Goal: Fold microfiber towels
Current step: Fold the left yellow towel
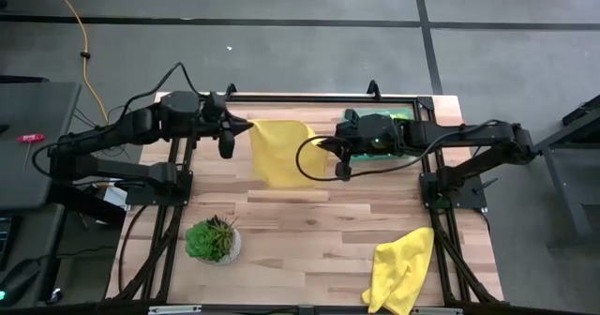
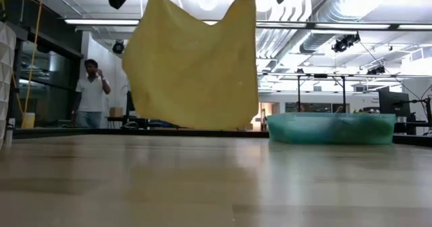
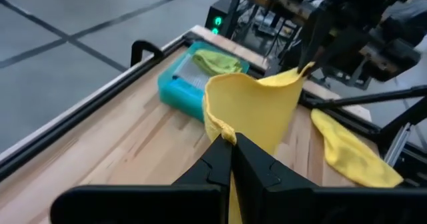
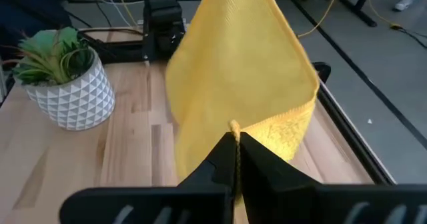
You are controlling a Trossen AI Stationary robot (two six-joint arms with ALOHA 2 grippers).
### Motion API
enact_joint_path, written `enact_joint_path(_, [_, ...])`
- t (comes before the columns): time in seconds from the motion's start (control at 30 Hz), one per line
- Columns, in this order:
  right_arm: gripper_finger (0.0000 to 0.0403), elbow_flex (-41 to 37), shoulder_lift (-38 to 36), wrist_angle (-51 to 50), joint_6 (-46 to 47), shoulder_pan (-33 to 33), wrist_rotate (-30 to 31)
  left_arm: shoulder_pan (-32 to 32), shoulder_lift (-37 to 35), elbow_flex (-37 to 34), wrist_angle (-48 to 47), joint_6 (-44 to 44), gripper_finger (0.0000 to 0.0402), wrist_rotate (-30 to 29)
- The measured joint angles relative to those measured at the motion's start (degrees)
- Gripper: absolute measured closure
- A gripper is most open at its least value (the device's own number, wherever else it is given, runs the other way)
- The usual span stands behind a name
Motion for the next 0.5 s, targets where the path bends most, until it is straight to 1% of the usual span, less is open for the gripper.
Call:
enact_joint_path(0.17, [0.0403,-0.1,0.4,-0.7,2.9,0.6,-0.1,0.0,1.3,0.0,-2.0,-0.5,0.0401,-0.1])
enact_joint_path(0.5, [0.0403,-0.1,0.7,-1.4,5.2,1.1,0.0,0.0,4.9,0.0,-2.0,-0.3,0.0401,-0.1])
